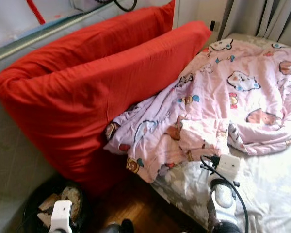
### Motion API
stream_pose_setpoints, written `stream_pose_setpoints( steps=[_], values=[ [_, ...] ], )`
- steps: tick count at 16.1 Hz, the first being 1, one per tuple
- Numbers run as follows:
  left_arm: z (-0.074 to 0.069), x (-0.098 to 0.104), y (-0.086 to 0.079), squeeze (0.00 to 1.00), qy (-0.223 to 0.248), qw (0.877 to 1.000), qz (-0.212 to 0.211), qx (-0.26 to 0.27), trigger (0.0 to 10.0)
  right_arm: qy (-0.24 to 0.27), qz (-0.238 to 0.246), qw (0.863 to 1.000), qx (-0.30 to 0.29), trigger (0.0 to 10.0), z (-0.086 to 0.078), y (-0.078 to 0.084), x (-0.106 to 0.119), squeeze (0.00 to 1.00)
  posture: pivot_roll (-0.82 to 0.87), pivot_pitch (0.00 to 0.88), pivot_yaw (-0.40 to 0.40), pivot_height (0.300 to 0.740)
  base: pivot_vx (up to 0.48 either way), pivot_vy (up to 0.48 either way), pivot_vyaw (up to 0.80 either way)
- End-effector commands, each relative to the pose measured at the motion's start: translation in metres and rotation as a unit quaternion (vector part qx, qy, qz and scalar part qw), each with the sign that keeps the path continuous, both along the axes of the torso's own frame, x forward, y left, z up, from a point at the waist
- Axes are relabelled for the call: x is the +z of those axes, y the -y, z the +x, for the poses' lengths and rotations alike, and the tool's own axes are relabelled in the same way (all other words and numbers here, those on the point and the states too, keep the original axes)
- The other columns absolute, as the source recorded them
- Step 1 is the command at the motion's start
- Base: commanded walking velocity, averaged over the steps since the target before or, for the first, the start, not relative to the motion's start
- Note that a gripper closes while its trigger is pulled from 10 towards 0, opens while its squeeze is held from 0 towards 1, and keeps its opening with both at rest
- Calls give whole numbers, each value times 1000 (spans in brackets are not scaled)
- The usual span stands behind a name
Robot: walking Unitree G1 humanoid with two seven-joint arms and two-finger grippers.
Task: Clean up the room
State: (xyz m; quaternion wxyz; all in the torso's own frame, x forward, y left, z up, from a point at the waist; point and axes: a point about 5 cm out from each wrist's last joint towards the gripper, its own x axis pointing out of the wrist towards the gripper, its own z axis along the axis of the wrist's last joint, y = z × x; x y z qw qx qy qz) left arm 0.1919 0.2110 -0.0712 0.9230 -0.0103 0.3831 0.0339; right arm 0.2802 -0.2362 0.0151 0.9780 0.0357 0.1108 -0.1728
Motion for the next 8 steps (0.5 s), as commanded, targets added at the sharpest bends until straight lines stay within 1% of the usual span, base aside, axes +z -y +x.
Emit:
stream_pose_setpoints(
  steps=[1, 4, 7, 8],
  values=[
    [-11, -5, -5, 0, -19, 1000, 2, 3, 10000, 7, -2, 1000, -3, 10000, 0, 1, 2, 0, 30, 151, 89, 740, -247, 0, 0],
    [-13, -6, -7, 0, -22, 1000, 4, 6, 10000, 18, -20, 999, -17, 10000, 0, 5, 6, 0, 34, 152, 89, 740, -247, 0, 0],
    [-14, -6, -8, 0, -24, 1000, 5, 6, 10000, 55, -56, 994, -79, 10000, 2, 25, 23, 0, 33, 151, 91, 740, -244, 0, 0],
    [-14, -6, -8, 0, -25, 1000, 5, 6, 10000, 60, -63, 993, -85, 10000, 3, 28, 26, 0, 33, 149, 92, 740, -247, 0, 0]
  ],
)
